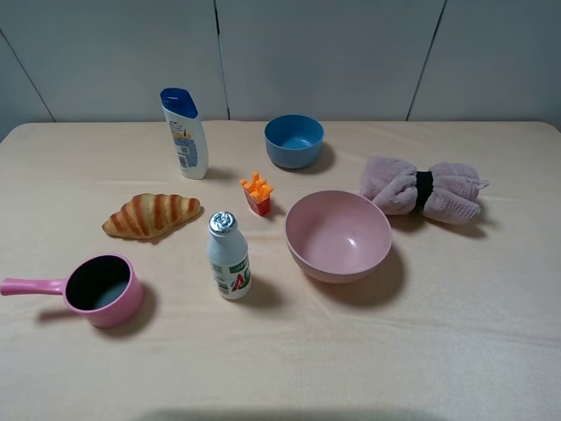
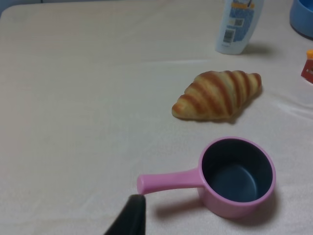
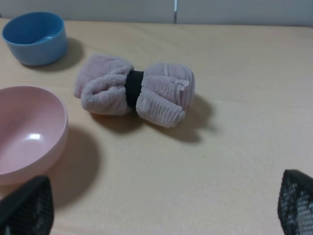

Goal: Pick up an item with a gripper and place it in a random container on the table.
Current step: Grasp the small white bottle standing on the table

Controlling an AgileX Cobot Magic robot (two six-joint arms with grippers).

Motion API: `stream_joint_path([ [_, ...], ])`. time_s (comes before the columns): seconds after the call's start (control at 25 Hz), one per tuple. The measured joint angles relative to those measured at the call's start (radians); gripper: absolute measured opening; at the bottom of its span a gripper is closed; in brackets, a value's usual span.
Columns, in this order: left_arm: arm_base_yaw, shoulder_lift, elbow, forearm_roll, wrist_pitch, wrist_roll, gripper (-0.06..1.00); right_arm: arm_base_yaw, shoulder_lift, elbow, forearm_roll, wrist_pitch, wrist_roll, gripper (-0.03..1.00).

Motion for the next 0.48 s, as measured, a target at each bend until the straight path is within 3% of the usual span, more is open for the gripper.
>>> stream_joint_path([
  [0.48,0.0,0.0,0.0,0.0,0.0,0.0,1.0,0.0,0.0,0.0,0.0,0.0,0.0,0.69],
])
